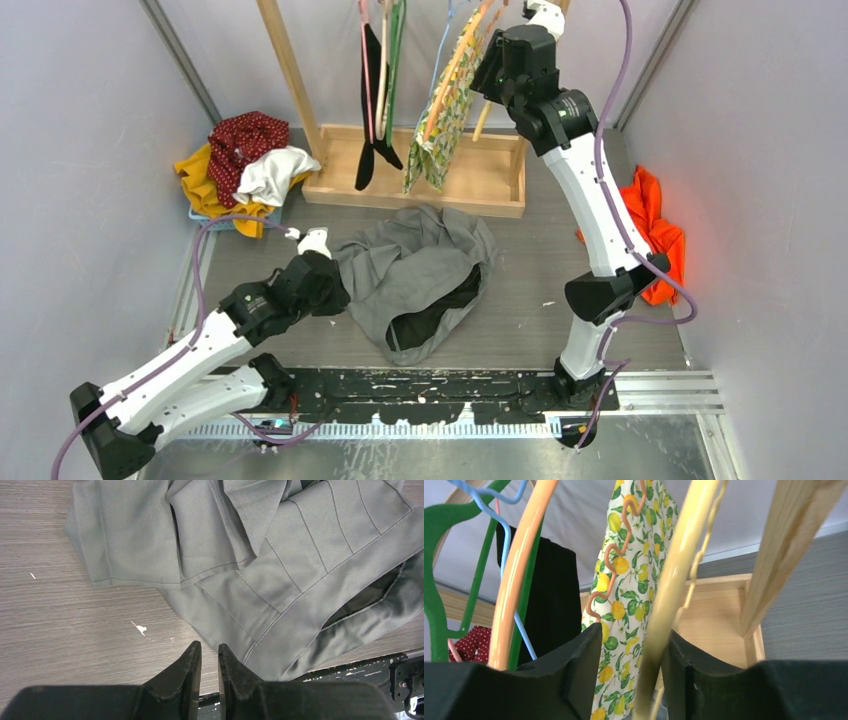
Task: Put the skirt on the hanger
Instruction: Pick up the hanger from the clothesline, then hang the skirt on the hanger.
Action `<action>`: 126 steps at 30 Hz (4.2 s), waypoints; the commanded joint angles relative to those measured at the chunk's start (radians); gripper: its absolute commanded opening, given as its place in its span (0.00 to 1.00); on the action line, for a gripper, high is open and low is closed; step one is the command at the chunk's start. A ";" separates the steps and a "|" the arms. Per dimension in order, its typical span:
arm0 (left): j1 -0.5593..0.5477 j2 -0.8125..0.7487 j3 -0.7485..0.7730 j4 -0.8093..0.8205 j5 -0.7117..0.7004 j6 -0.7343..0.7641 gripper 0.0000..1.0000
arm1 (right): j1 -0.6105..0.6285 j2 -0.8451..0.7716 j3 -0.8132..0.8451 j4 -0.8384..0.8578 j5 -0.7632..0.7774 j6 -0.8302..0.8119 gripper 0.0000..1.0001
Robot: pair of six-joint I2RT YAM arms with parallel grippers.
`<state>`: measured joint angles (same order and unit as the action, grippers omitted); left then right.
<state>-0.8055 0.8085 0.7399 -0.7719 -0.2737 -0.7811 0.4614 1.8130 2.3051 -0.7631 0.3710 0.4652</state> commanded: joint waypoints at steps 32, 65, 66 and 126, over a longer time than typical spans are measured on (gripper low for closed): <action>-0.004 -0.055 -0.016 -0.007 0.005 -0.010 0.17 | -0.240 -0.510 -0.459 0.340 -0.566 0.112 0.01; -0.410 0.135 -0.007 0.083 0.080 -0.119 0.51 | -0.256 -1.143 -0.974 -0.275 -1.104 0.217 0.01; -0.419 0.134 -0.014 0.081 0.055 -0.136 0.57 | -0.253 -1.146 -0.987 -0.271 -1.117 0.220 0.01; -0.182 0.209 0.358 0.222 0.087 0.003 0.00 | 0.026 -1.013 -1.898 1.563 -1.203 0.909 0.01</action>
<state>-0.9863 1.0149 1.0611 -0.6411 -0.2161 -0.7837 0.4530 0.7277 0.4438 0.2935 -0.9043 1.2709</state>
